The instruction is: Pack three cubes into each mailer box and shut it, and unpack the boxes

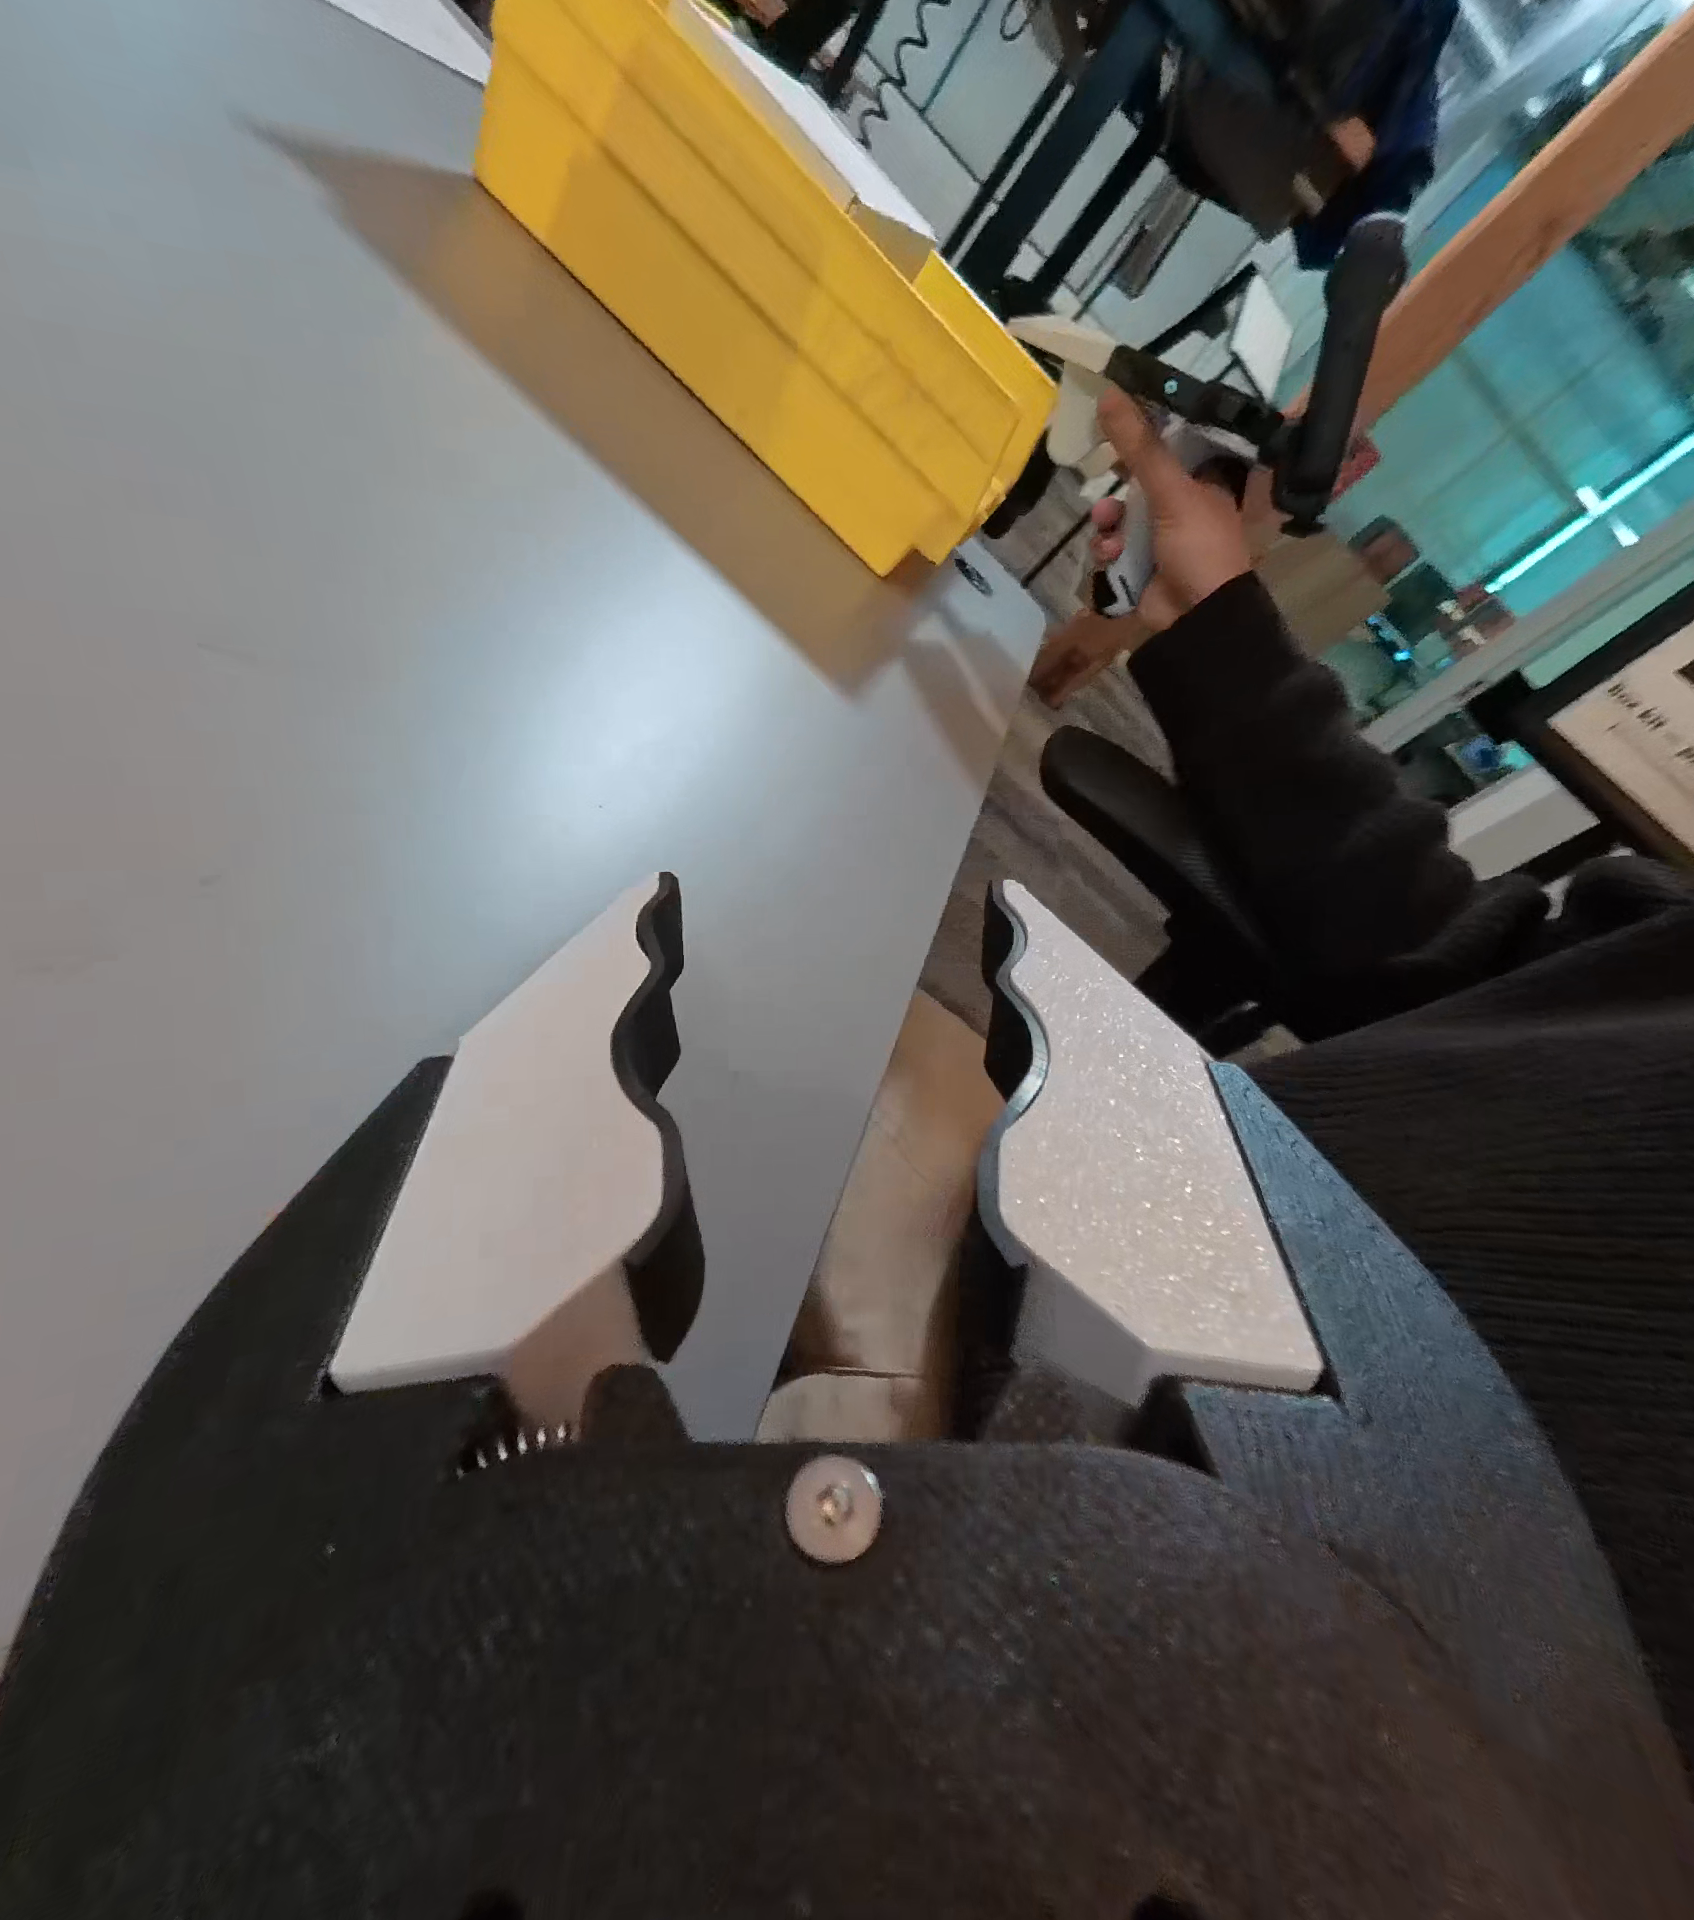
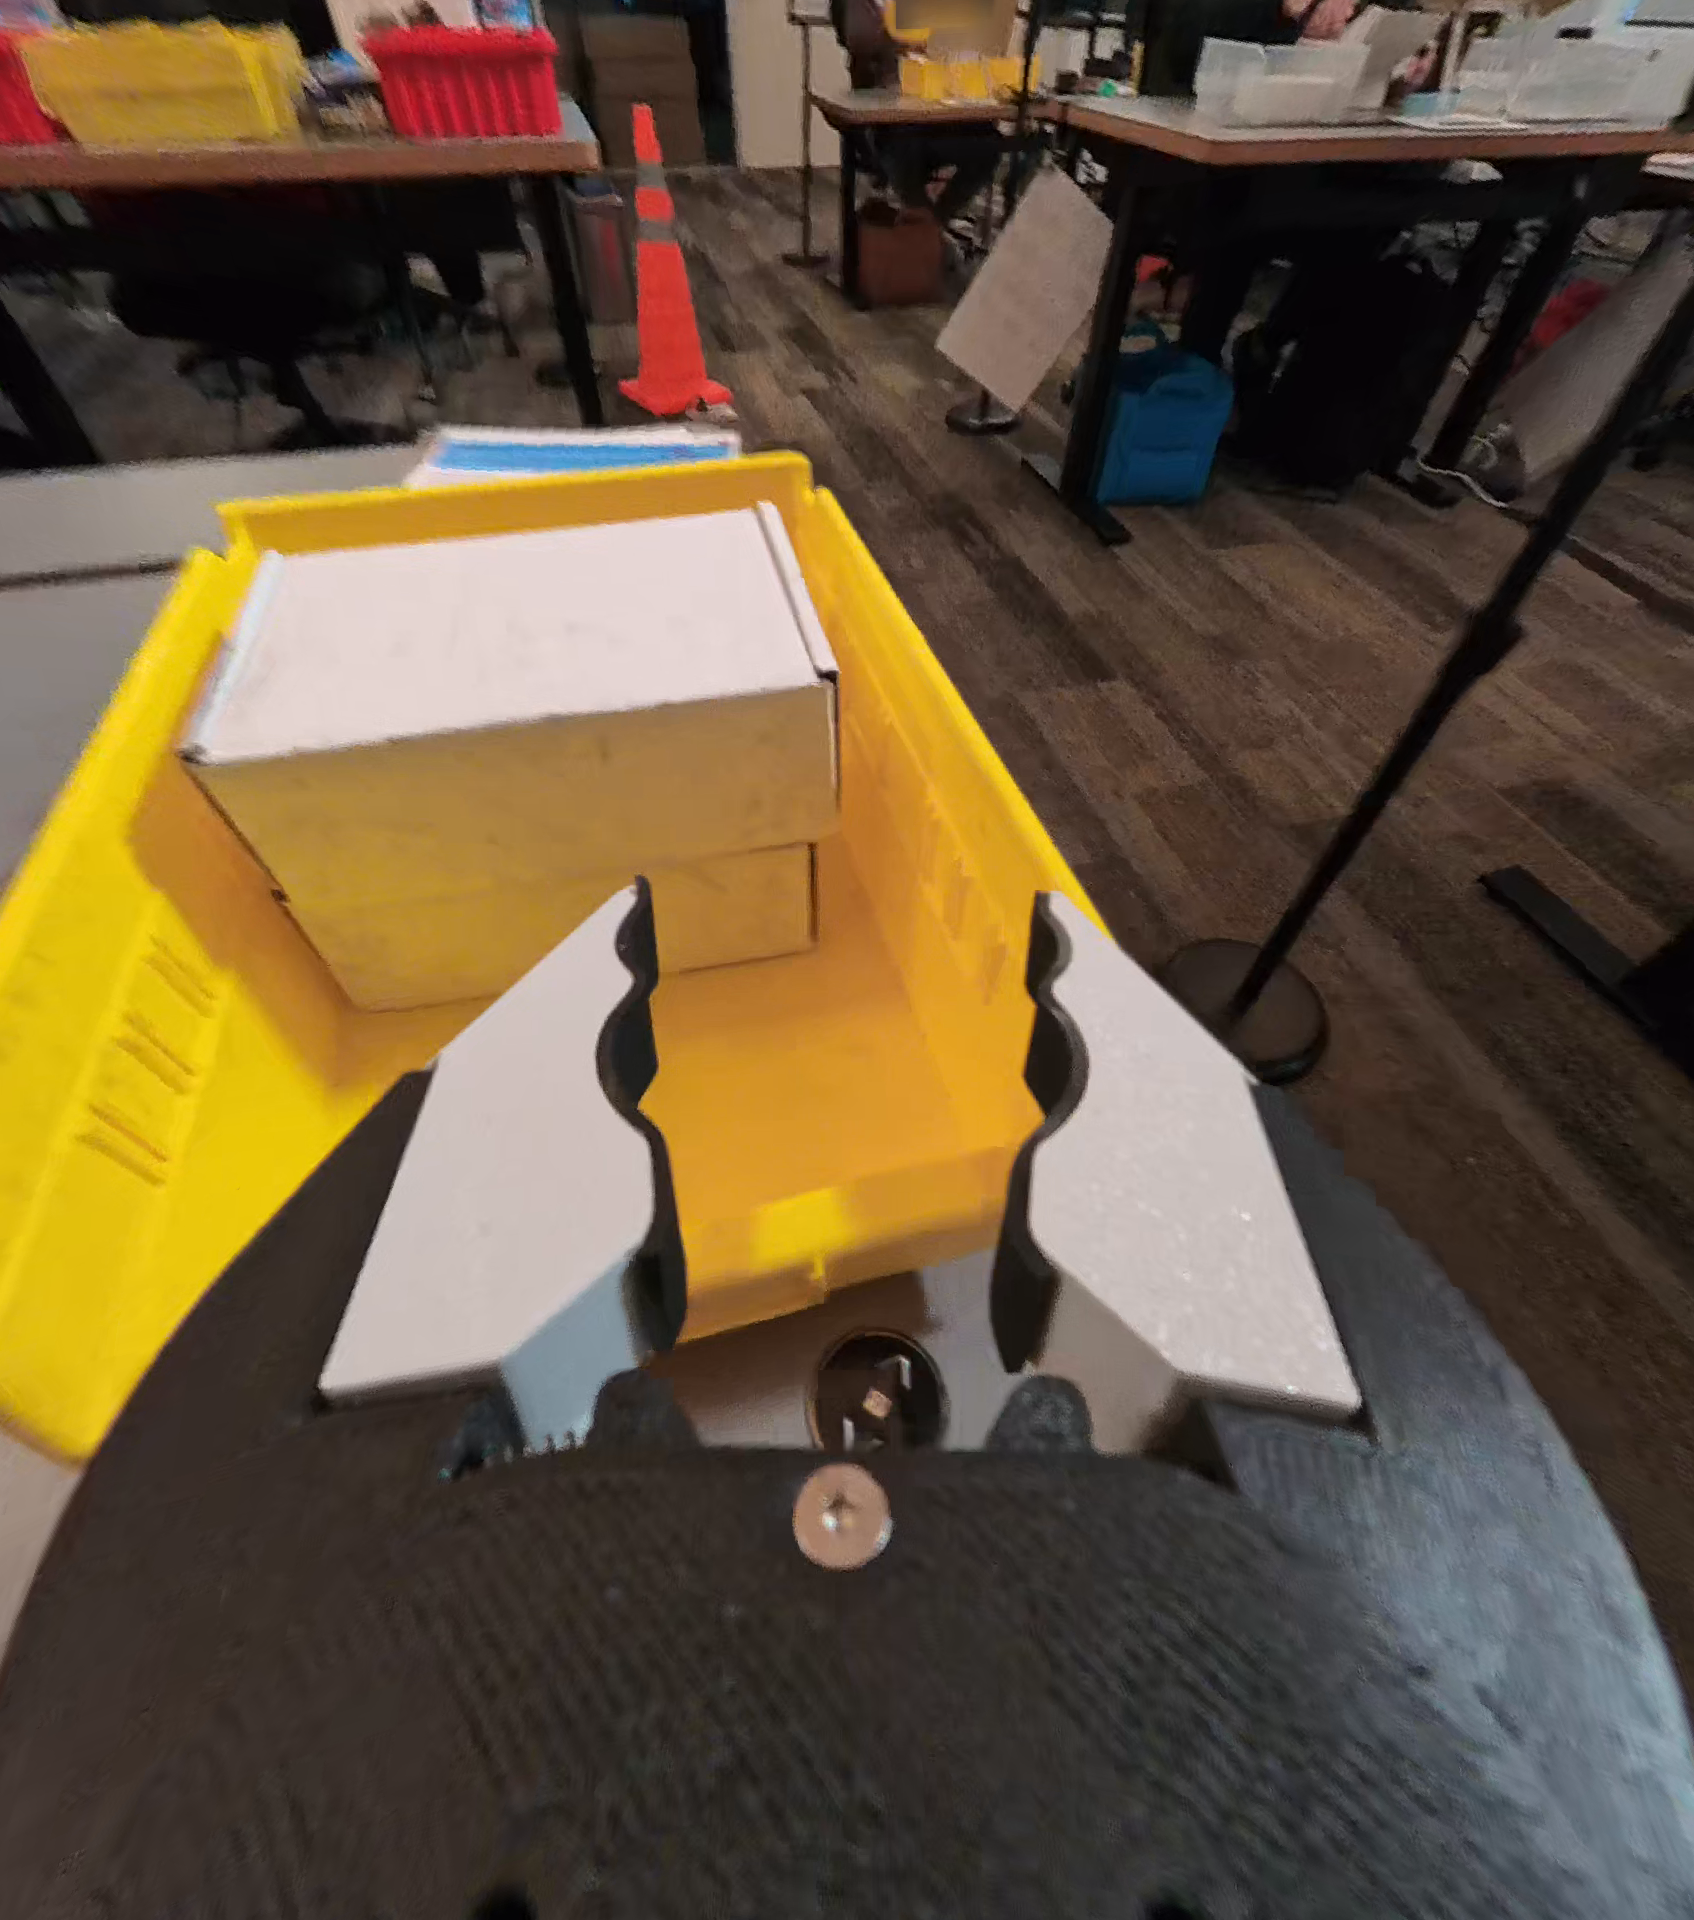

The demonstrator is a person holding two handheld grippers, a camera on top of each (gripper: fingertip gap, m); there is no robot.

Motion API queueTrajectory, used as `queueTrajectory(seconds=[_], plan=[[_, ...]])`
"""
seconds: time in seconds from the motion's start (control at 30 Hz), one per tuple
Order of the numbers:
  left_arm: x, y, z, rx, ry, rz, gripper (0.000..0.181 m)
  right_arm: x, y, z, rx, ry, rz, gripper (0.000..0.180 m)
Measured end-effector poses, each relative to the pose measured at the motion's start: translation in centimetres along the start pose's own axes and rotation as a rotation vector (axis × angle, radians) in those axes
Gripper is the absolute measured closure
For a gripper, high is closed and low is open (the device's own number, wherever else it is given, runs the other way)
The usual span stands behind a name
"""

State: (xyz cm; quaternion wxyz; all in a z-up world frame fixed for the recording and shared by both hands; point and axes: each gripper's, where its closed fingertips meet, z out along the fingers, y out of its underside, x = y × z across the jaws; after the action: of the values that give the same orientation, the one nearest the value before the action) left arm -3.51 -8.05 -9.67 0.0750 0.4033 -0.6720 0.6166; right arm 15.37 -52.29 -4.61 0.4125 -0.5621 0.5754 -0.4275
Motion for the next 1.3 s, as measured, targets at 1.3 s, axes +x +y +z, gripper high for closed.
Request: queueTrajectory(seconds=[1.3], plan=[[-11.6, -4.9, -8.3, 0.028, -0.617, 0.293, 0.134, 5.7, 3.7, 7.5, -0.113, -0.081, 0.405, 0.116]])
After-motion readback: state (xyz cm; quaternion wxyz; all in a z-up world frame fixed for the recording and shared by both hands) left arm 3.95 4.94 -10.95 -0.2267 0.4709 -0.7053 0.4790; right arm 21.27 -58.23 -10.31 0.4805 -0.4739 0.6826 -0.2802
